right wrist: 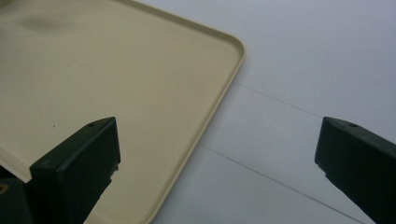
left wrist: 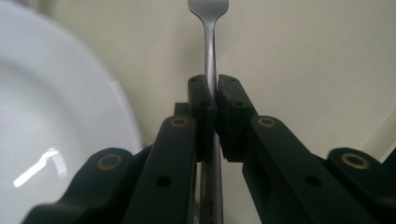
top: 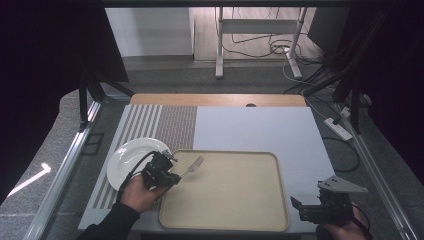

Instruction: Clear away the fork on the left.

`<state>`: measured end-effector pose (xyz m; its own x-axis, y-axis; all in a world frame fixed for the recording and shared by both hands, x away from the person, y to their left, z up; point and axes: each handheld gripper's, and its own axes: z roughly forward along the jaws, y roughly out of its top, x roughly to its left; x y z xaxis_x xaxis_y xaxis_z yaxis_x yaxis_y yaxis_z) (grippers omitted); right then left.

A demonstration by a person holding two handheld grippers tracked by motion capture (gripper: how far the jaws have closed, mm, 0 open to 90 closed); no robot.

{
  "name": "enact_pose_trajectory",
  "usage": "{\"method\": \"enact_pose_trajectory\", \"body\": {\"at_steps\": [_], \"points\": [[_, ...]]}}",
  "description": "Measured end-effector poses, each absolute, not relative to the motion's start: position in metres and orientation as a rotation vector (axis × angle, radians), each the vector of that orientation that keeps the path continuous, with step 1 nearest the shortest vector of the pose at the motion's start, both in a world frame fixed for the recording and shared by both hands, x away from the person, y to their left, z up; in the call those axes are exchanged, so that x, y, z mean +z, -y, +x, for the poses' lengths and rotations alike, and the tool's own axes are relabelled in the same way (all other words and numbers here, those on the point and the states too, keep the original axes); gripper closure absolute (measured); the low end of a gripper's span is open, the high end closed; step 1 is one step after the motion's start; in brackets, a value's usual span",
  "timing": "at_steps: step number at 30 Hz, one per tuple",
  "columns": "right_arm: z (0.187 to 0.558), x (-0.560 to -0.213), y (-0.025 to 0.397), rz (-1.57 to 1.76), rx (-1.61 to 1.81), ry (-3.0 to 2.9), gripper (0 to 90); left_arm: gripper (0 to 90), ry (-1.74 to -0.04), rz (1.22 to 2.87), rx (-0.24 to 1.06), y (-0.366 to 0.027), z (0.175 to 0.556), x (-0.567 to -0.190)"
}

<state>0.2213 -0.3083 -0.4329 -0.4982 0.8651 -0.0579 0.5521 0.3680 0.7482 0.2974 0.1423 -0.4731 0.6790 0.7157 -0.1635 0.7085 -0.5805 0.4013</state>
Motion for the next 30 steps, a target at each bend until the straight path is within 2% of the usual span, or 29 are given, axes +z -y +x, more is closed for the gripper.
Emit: {"method": "enact_pose_trajectory", "body": {"at_steps": [11, 15, 16, 17, 18, 21, 30], "points": [[0.221, -0.433, 0.308, 1.223, 0.945, -2.193, 0.7, 83.8, -1.046, 2.586, -0.034, -0.103, 0.3, -0.5], [0.221, -0.433, 0.308, 1.219, 0.948, -2.195, 0.7, 77.6, -1.006, 2.565, -0.061, -0.099, 0.302, -0.501], [0.221, -0.433, 0.308, 1.22, 0.948, -2.195, 0.7, 81.4, -0.989, 2.551, -0.041, -0.099, 0.302, -0.498], [0.221, -0.433, 0.308, 1.22, 0.948, -2.195, 0.7, 81.4, -0.972, 2.538, -0.03, -0.098, 0.302, -0.495], [0.221, -0.433, 0.308, 1.221, 0.949, -2.196, 0.7, 88.7, -0.952, 2.53, -0.023, -0.096, 0.302, -0.492], [0.221, -0.433, 0.308, 1.219, 0.948, -2.197, 0.7, 88.8, -0.925, 2.514, -0.061, -0.09, 0.305, -0.489], [0.221, -0.433, 0.309, 1.22, 0.951, -2.198, 0.7, 88.7, -0.898, 2.614, -0.049, -0.08, 0.311, -0.504]]}}
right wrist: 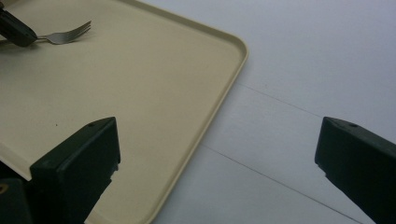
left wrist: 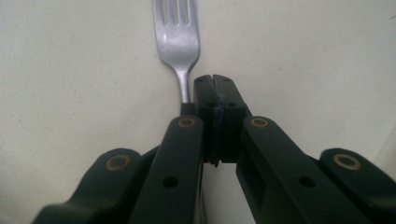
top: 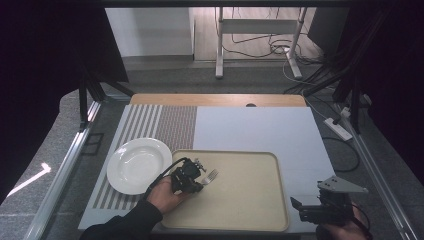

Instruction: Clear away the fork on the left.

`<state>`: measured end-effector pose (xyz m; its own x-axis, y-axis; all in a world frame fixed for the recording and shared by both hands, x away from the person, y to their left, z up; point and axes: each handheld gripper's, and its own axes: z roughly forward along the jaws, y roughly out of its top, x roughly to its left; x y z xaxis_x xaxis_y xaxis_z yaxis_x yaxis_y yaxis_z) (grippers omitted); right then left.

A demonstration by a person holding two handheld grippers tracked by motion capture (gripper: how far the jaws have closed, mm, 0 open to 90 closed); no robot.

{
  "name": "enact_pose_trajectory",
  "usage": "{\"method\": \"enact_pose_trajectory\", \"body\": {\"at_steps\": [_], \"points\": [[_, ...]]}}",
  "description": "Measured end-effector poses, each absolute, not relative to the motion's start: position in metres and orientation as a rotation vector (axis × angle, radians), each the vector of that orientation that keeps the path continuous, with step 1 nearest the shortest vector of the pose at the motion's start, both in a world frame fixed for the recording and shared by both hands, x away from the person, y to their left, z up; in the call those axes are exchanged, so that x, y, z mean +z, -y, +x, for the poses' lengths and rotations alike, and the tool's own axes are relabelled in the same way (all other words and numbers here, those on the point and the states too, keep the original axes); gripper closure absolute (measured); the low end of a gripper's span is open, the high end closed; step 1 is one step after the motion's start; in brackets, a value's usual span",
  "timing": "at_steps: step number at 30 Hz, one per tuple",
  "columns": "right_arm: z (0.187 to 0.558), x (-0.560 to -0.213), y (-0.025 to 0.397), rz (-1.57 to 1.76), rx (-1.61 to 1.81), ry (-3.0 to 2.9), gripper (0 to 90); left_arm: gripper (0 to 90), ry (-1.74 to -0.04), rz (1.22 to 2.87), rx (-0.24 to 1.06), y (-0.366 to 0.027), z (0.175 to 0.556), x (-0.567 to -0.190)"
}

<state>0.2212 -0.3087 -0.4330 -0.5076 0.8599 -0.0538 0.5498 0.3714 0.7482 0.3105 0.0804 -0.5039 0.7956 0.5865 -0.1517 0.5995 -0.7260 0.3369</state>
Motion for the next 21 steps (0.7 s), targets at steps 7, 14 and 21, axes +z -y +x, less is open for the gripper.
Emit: {"method": "enact_pose_trajectory", "body": {"at_steps": [7, 14, 21], "points": [[0.221, -0.433, 0.309, 1.219, 0.954, -2.199, 0.7, 88.7, -0.95, 2.63, 0.006, -0.088, 0.315, -0.505], [0.221, -0.433, 0.309, 1.219, 0.956, -2.2, 0.8, 88.7, -1.049, 2.598, 0.018, -0.106, 0.325, -0.505], [0.221, -0.433, 0.31, 1.218, 0.955, -2.202, 0.7, 88.7, -1.116, 2.573, 0.01, -0.12, 0.331, -0.506]]}}
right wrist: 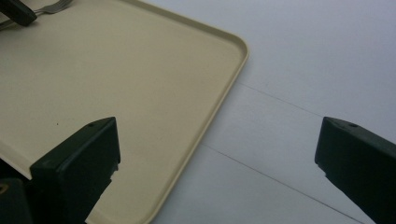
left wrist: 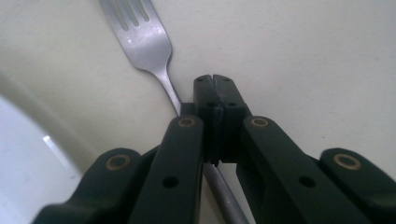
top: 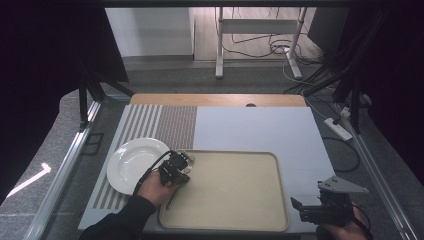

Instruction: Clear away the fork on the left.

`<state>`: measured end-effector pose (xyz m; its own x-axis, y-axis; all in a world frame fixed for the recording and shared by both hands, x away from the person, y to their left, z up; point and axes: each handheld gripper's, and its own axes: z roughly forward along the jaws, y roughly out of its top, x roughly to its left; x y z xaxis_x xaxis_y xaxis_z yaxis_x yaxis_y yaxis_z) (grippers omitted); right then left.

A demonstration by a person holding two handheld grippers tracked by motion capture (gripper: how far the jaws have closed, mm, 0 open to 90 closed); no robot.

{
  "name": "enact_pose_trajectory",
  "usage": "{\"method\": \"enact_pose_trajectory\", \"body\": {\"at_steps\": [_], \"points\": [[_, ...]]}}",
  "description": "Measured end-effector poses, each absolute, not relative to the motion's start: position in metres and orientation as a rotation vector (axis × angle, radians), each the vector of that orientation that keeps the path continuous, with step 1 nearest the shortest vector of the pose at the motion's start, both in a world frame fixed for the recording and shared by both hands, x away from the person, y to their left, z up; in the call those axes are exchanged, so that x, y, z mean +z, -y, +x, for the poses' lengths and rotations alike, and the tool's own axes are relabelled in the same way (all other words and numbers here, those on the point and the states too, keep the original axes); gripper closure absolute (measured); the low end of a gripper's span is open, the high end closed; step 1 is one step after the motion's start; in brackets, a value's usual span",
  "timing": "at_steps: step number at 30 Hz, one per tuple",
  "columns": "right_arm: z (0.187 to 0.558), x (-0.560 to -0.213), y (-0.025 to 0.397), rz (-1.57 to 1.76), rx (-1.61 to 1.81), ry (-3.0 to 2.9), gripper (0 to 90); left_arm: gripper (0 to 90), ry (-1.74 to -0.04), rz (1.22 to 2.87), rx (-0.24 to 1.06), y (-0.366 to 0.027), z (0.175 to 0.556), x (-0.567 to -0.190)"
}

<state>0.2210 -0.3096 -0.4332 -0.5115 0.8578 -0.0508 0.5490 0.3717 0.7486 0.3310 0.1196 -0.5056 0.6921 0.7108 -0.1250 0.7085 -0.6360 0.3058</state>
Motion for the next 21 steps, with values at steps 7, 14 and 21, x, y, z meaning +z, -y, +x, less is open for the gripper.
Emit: {"method": "enact_pose_trajectory", "body": {"at_steps": [7, 14, 21], "points": [[0.221, -0.433, 0.31, 1.216, 0.956, -2.204, 0.7, 88.6, -1.156, 2.559, 0.006, -0.131, 0.336, -0.506], [0.221, -0.433, 0.309, 1.217, 0.955, -2.204, 0.7, 88.3, -1.207, 2.51, -0.024, -0.144, 0.341, -0.507], [0.221, -0.433, 0.309, 1.216, 0.956, -2.205, 0.7, 83.0, -1.162, 2.468, -0.026, -0.146, 0.339, -0.502]]}}
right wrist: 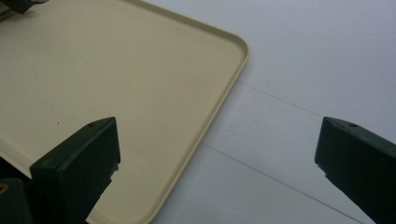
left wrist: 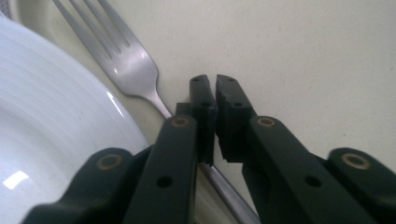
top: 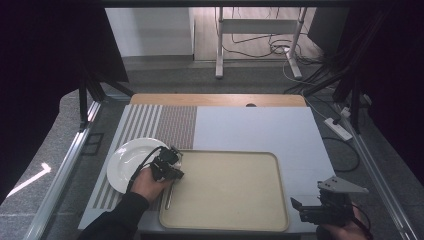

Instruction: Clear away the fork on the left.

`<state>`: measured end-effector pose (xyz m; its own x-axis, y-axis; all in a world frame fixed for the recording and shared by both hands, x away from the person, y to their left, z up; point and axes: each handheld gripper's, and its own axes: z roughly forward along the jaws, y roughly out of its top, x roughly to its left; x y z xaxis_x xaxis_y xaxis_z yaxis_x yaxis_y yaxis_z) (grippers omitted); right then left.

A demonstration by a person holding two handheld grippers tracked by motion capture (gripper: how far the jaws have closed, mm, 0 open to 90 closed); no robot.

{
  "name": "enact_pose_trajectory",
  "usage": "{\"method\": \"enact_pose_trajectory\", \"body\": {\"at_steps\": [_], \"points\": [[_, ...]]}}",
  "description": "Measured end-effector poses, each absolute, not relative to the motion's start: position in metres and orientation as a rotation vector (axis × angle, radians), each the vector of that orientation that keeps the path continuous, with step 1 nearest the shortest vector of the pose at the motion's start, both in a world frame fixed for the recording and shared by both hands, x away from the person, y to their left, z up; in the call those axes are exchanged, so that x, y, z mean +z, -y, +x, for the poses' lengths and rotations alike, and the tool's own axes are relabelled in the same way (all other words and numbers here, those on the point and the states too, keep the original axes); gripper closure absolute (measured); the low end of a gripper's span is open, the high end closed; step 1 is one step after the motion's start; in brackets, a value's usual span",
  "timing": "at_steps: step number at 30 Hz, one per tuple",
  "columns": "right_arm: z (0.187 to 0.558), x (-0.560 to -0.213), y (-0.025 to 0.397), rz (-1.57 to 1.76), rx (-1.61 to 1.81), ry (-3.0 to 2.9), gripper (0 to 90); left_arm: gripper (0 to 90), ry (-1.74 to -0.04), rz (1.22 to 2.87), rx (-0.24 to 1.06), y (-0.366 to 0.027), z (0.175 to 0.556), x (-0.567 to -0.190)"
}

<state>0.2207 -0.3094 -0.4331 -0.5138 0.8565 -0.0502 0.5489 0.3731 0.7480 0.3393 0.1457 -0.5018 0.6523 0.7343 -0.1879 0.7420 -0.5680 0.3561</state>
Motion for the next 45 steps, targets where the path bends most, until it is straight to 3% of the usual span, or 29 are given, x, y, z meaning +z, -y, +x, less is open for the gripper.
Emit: {"method": "enact_pose_trajectory", "body": {"at_steps": [4, 9, 19, 45], "points": [[0.221, -0.433, 0.309, 1.215, 0.956, -2.207, 0.8, 76.5, -1.089, 2.426, 0.002, -0.147, 0.336, -0.494], [0.221, -0.433, 0.309, 1.214, 0.956, -2.209, 0.7, 61.0, -1.056, 2.393, 0.049, -0.149, 0.332, -0.488], [0.221, -0.433, 0.309, 1.209, 0.951, -2.212, 0.7, 38.4, -1.008, 2.299, 0.101, -0.157, 0.326, -0.479], [0.225, -0.433, 0.309, 1.181, 0.926, -2.205, 0.7, 5.4, -0.979, 2.126, 0.191, -0.18, 0.316, -0.464]]}}
